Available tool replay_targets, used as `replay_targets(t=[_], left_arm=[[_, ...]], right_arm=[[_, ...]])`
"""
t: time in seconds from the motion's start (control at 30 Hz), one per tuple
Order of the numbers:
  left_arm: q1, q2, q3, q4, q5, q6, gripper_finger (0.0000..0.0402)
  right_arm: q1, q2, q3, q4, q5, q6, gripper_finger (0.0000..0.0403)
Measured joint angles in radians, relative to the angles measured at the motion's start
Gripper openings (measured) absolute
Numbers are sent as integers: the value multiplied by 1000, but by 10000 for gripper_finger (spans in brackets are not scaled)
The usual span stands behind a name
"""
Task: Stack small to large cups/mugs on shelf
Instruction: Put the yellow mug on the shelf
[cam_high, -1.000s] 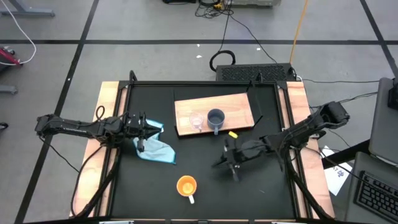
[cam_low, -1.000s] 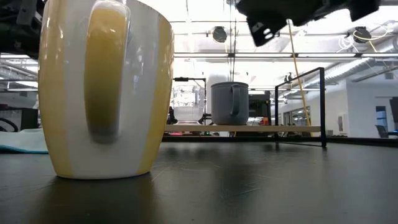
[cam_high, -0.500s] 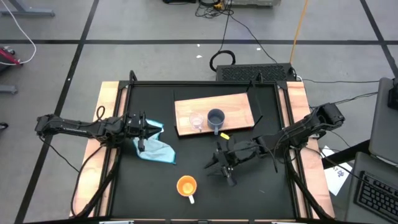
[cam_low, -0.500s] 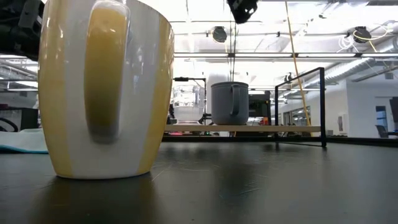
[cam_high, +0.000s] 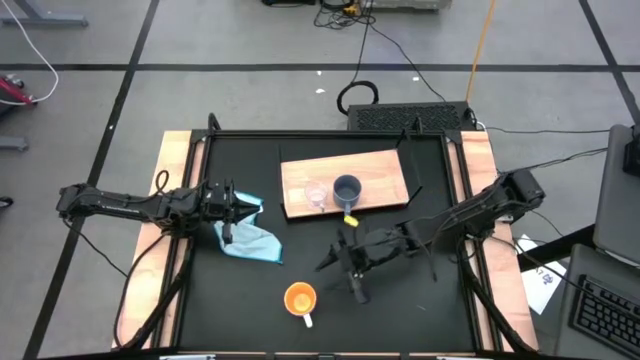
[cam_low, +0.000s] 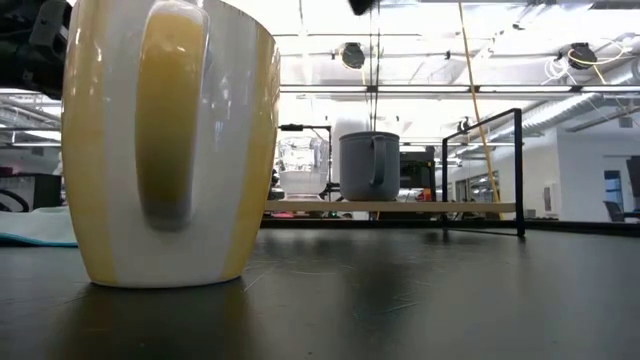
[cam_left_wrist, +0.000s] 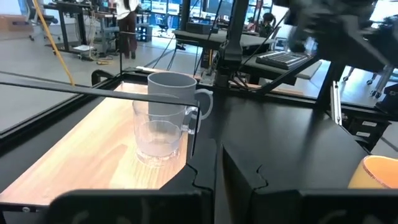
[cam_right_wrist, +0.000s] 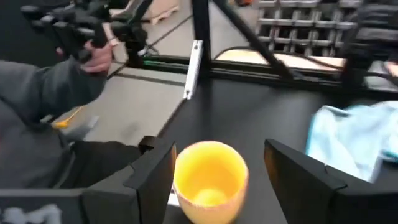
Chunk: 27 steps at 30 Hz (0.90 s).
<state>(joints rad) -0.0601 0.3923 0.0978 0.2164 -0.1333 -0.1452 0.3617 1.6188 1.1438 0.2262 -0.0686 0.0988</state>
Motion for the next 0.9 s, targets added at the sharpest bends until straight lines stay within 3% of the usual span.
replay_targets(t=[0.1,0.33,0.73,0.9], left_arm=[[0,2,0,-6,0,-1,24],[-1,9,0,-17,0,-16,24],[-1,27,0,-72,0,-22,24],[-1,27,0,-71,0,-22,24]], right_arm=[[3,73,58,-56,-45,-13,235],[4,211,207,-224,-37,-69,232],[-40,319,440,-442,-38,-91,231],[-70,352,457,-470,-41,-88,231]])
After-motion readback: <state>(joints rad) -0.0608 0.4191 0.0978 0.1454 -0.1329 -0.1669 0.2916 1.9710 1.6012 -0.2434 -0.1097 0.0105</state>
